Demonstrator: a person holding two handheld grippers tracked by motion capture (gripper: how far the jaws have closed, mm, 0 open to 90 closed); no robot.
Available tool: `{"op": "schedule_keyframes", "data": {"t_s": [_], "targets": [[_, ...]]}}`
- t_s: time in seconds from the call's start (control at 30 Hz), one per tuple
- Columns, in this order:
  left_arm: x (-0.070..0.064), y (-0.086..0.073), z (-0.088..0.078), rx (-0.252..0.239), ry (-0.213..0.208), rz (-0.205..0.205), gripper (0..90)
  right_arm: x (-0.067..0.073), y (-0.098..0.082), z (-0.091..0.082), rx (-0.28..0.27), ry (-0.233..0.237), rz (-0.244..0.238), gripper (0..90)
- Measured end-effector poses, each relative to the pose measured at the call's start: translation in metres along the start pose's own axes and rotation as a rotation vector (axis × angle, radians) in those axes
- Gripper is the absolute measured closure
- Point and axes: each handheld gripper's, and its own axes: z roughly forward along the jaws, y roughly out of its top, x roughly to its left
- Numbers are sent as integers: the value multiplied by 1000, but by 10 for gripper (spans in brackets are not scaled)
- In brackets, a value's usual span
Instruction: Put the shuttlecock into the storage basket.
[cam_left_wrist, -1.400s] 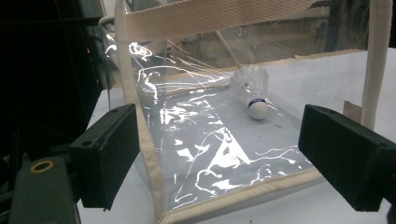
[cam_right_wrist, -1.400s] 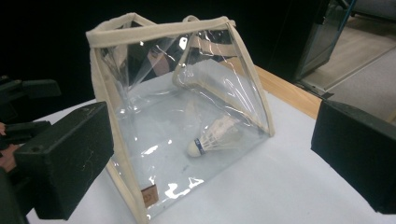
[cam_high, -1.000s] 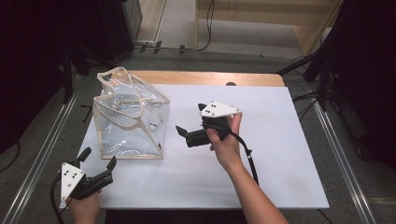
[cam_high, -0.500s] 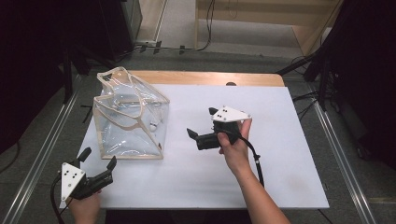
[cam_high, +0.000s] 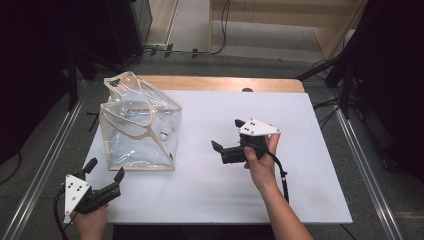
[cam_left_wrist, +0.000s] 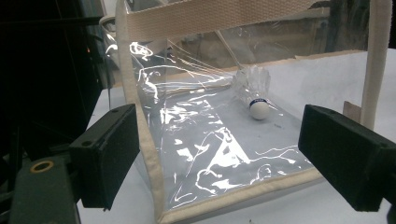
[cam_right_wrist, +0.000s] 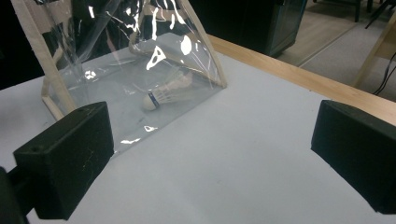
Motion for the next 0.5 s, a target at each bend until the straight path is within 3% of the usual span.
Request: {"op": "schedule_keyframes", "data": {"t_s": [0.5], "targets": [[0, 0, 0, 2, 0, 1, 133, -16, -19, -14, 6, -33, 32, 0]]}}
